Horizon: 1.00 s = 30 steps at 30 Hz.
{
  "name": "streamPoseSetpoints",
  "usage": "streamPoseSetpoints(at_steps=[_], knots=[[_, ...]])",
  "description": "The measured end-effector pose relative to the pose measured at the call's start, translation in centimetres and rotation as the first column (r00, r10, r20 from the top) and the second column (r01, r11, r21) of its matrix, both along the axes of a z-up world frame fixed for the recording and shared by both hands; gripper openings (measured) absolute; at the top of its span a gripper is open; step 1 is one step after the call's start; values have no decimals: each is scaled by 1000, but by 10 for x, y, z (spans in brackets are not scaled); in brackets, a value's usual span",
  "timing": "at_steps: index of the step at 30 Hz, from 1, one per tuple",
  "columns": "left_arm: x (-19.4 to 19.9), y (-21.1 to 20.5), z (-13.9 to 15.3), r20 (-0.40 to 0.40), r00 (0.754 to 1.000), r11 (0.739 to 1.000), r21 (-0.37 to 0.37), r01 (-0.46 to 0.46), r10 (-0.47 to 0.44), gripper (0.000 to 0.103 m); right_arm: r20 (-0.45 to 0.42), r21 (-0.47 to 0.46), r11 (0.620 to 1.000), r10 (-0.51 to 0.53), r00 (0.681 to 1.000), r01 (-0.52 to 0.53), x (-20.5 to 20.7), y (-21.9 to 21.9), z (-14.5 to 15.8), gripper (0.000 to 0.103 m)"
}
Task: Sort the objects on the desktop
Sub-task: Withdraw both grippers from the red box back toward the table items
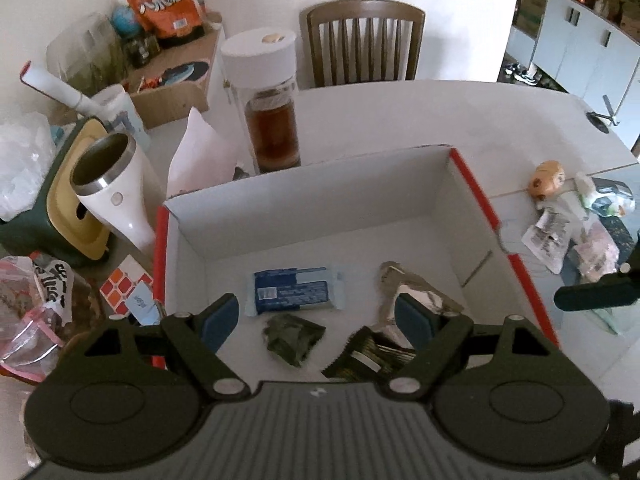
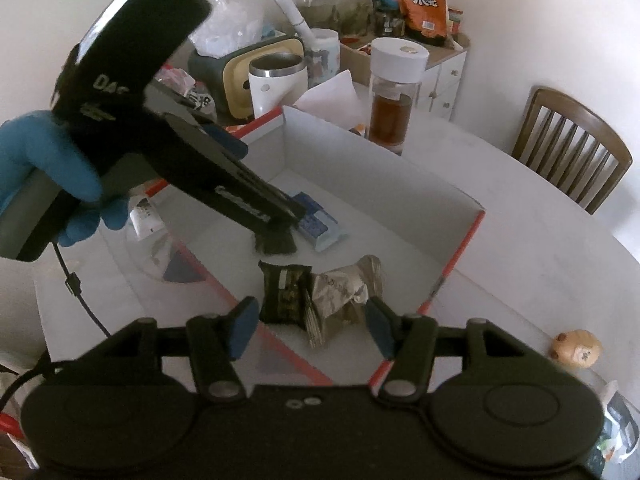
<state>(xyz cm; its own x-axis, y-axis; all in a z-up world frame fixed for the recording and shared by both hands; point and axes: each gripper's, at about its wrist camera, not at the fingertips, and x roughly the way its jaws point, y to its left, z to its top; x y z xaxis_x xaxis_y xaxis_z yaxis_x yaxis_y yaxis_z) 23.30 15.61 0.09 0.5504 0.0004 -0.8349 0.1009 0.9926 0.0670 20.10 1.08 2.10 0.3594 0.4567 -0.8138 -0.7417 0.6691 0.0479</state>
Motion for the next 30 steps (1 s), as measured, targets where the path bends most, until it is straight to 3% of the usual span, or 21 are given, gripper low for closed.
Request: streamPoseSetpoints(at_steps=[8, 21, 30], knots=[[-26, -23, 17, 41, 999, 1000, 15, 15, -15, 85, 16, 17, 1000, 3, 1000, -3, -15, -28, 13, 61], [-66, -64, 25, 59, 998, 997, -74, -4, 8, 85, 16, 69, 998, -6, 1000, 5, -41, -85, 27, 68], [-88, -101, 25, 73, 997, 996, -80, 27, -21, 86, 32, 88, 996, -14, 999, 11, -60, -125, 25, 75]])
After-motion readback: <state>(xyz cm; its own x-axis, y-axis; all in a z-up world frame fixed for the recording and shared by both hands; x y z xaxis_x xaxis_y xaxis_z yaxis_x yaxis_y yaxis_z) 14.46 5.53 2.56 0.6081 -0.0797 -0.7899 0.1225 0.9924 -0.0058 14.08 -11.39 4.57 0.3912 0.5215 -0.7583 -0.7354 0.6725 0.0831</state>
